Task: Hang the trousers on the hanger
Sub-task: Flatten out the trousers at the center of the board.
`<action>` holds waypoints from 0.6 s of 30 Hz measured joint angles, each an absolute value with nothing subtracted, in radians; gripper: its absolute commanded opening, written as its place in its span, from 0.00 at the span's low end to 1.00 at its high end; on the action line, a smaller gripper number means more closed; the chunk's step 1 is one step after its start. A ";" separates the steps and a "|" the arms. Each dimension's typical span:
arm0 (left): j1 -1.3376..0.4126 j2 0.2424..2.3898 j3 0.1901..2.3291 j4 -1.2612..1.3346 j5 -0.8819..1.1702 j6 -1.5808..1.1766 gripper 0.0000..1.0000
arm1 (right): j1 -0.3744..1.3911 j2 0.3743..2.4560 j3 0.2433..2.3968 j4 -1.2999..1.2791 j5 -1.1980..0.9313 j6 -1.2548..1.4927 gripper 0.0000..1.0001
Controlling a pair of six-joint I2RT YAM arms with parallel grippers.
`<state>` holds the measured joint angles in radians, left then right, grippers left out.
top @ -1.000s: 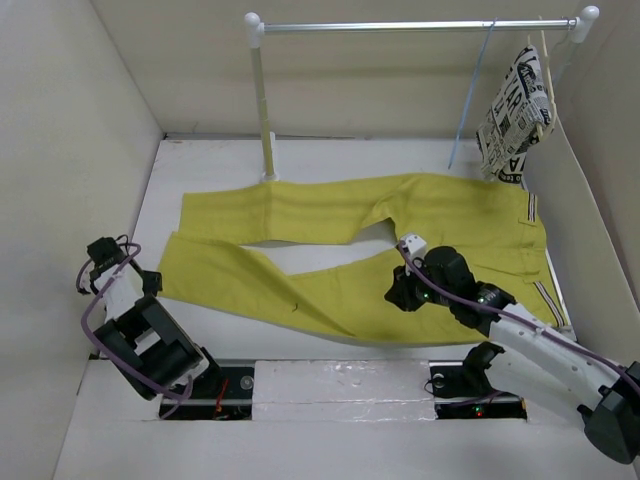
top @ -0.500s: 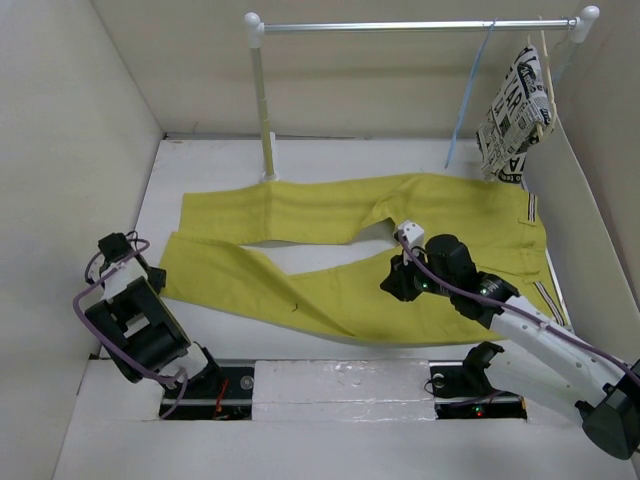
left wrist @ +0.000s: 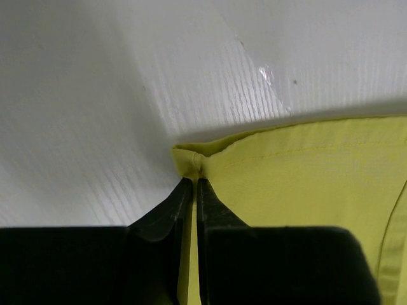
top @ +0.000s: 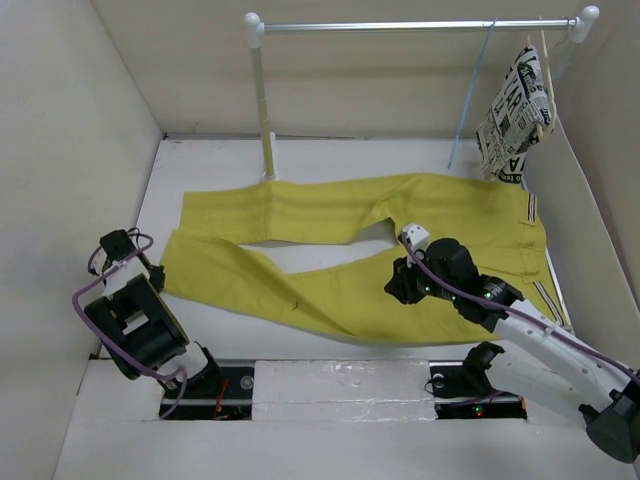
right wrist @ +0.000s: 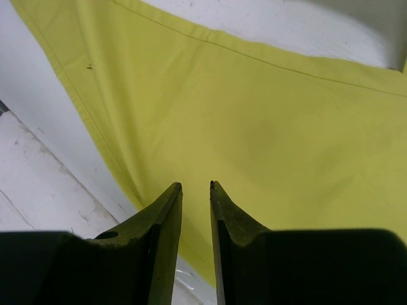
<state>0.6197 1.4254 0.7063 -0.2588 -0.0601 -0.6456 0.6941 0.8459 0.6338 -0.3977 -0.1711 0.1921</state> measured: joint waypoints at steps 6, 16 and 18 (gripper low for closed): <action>0.499 1.268 0.713 -0.362 -0.072 -0.641 0.00 | 0.624 0.792 0.633 -0.508 -0.096 0.207 0.42; 0.348 0.967 1.031 -0.574 -0.168 -0.696 0.00 | 0.408 0.723 0.625 -0.593 -0.073 0.202 0.47; 0.348 0.936 1.075 -0.643 -0.216 -0.696 0.00 | 0.422 0.736 0.625 -0.603 -0.070 0.208 0.49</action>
